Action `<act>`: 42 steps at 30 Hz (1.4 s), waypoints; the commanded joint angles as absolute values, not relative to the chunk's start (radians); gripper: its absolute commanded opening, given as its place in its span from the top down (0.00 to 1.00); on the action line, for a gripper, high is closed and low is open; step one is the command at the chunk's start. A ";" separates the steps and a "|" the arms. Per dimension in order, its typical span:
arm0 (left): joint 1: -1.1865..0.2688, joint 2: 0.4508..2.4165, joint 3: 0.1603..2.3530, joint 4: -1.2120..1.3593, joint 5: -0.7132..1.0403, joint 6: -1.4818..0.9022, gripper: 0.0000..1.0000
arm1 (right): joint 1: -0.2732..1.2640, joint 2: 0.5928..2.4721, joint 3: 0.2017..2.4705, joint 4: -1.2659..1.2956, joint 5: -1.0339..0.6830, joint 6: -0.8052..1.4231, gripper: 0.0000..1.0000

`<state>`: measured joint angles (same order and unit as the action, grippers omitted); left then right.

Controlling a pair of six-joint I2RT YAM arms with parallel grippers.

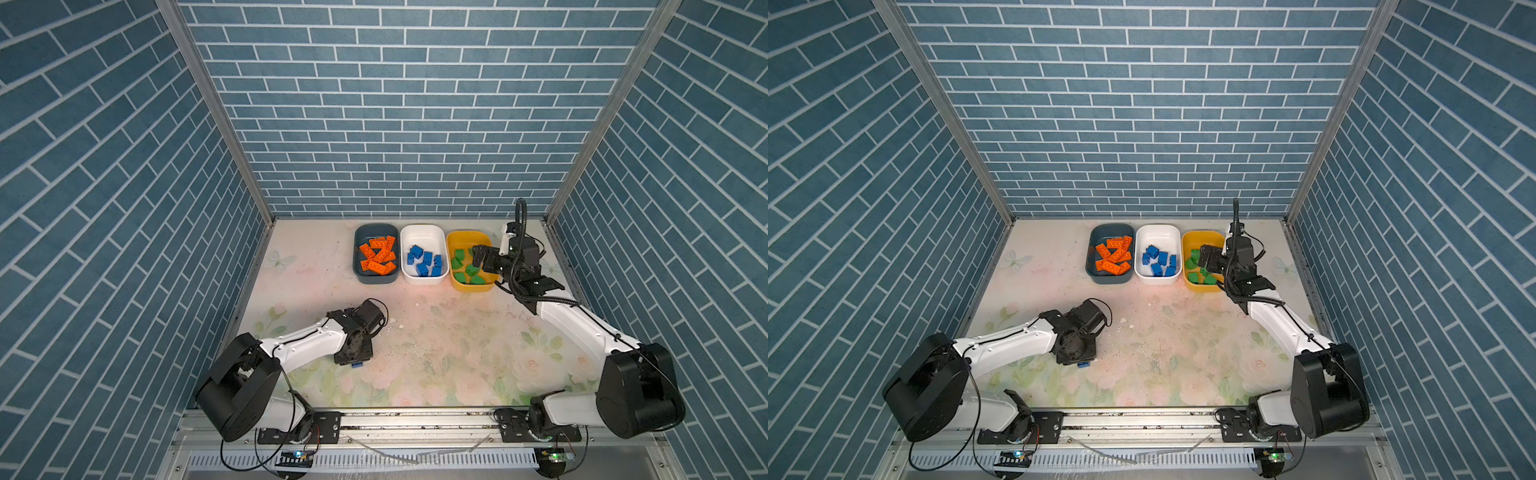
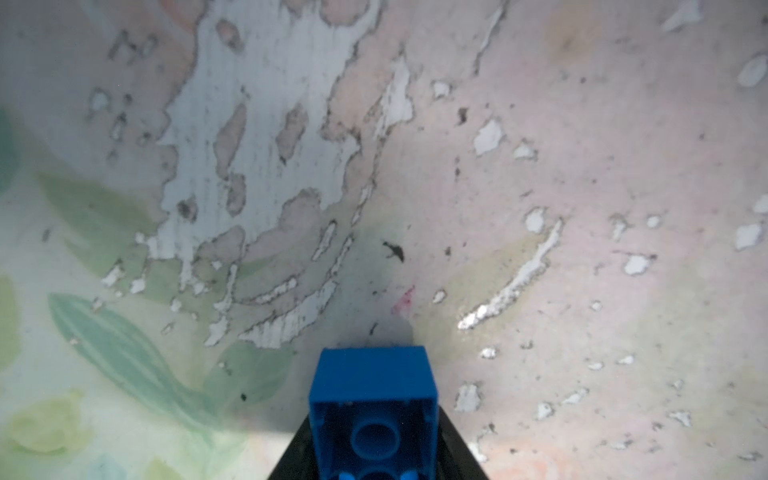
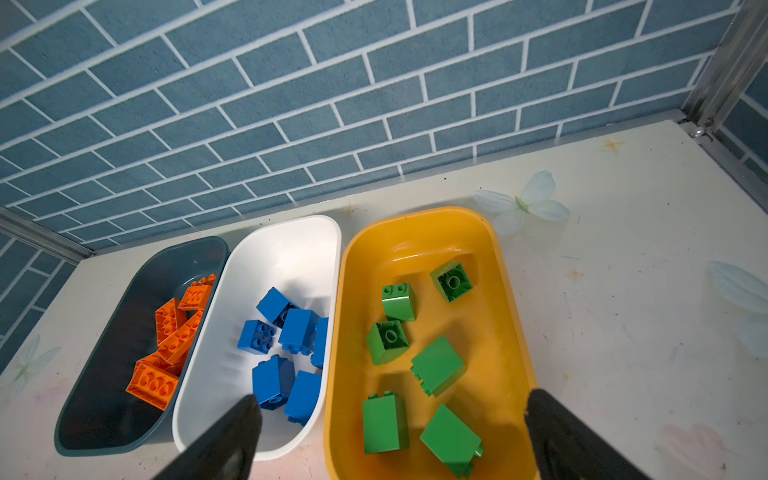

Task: Sort the legos into containers by color
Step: 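Lower the left gripper onto the last blue brick and grasp it, then carry the blue brick into the white tub with the left gripper and release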

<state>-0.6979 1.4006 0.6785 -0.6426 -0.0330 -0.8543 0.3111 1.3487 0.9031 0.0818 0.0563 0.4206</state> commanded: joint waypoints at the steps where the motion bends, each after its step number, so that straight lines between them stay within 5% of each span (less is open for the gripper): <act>1: -0.692 1.419 0.686 -0.626 -0.062 -0.817 0.65 | 0.308 1.303 0.863 0.104 0.090 0.485 0.01; 6: -0.692 1.405 0.754 -0.667 -0.081 -0.798 0.75 | 0.308 1.254 0.859 0.055 0.130 0.495 0.01; 18: -0.695 1.471 1.096 -0.774 -0.035 -0.766 0.78 | 0.308 1.099 0.823 0.008 0.137 0.541 0.01; 34: -0.688 2.146 2.029 -0.825 -0.075 -0.503 0.75 | 0.307 0.977 0.767 -0.034 0.183 0.467 0.01; 42: -0.625 2.443 2.336 -0.685 -0.055 -0.608 0.72 | 0.307 0.929 0.760 -0.098 0.194 0.442 0.01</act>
<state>-0.6590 2.3791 2.2646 -0.7422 -0.0582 -0.5617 0.3092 0.9546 0.7864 -0.0643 0.1715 0.4641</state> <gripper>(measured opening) 0.351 0.990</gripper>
